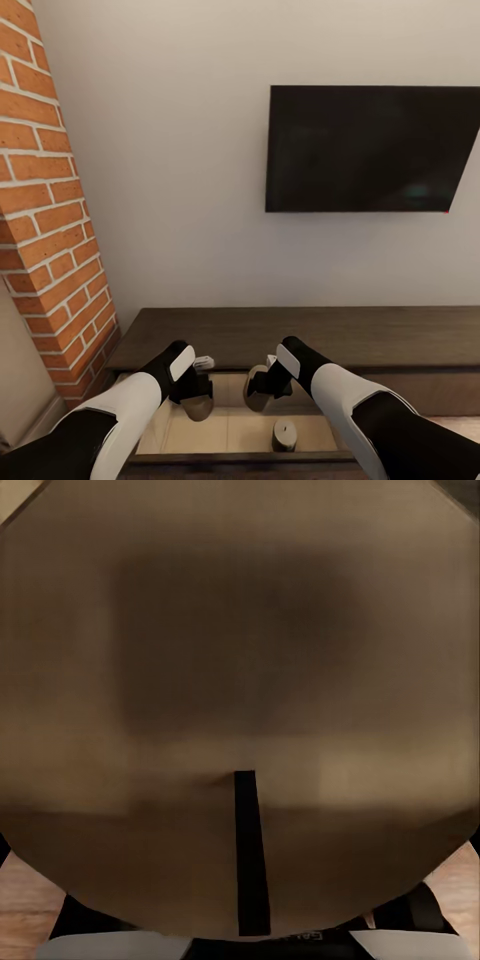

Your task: Place each of the two pumpkins and all three candles from the living room inside a cabinet in the living room (use any cabinet), then make sure every cabinet is closed, and position the cauldron so it is next to a table in the living room.

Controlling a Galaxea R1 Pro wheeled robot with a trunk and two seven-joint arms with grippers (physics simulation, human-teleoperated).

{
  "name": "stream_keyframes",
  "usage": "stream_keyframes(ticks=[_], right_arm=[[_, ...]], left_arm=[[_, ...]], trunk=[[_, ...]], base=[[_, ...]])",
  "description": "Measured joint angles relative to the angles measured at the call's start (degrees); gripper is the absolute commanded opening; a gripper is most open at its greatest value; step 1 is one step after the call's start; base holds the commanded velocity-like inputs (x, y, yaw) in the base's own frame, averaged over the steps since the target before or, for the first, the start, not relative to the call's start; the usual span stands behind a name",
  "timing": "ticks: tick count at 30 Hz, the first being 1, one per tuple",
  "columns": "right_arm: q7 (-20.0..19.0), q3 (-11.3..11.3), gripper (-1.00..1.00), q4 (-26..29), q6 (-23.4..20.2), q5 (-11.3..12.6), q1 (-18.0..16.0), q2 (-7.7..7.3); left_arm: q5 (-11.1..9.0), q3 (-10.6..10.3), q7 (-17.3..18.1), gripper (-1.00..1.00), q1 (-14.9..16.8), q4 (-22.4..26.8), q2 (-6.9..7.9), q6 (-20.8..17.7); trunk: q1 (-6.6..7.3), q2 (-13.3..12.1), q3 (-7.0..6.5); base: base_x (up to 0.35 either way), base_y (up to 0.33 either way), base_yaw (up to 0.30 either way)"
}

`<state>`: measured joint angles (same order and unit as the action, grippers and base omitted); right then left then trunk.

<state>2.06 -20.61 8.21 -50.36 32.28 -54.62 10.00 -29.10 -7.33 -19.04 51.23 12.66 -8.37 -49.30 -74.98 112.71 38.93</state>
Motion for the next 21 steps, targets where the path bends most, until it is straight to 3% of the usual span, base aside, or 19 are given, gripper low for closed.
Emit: stream_keyframes(ticks=[5,9,14,21], right_arm=[[0.0,-4.4,-1.0,0.0,0.1,0.0,0.0,0.0],[0.0,-5.7,-1.0,0.0,0.1,0.1,0.0,0.0],[0.0,-6.1,-1.0,0.0,0.1,0.1,0.0,0.0],[0.0,-6.1,-1.0,0.0,0.0,0.1,0.0,0.0]], left_arm=[[0.0,0.0,0.0,-1.0,0.0,0.0,0.01,0.1],[0.0,0.0,0.0,-1.0,0.0,0.0,0.04,0.2],[0.0,0.0,0.0,-1.0,0.1,0.1,0.01,0.4],[0.0,0.0,0.0,-1.0,0.0,0.0,0.0,4.2]], trunk=[[-0.44,0.8,0.66],[-0.44,0.8,0.81],[-0.44,0.8,0.83],[-0.44,0.8,0.83]], base=[[0.0,0.0,0.192],[0.0,0.0,0.081],[0.0,0.0,0.009],[0.0,0.0,0.0]])
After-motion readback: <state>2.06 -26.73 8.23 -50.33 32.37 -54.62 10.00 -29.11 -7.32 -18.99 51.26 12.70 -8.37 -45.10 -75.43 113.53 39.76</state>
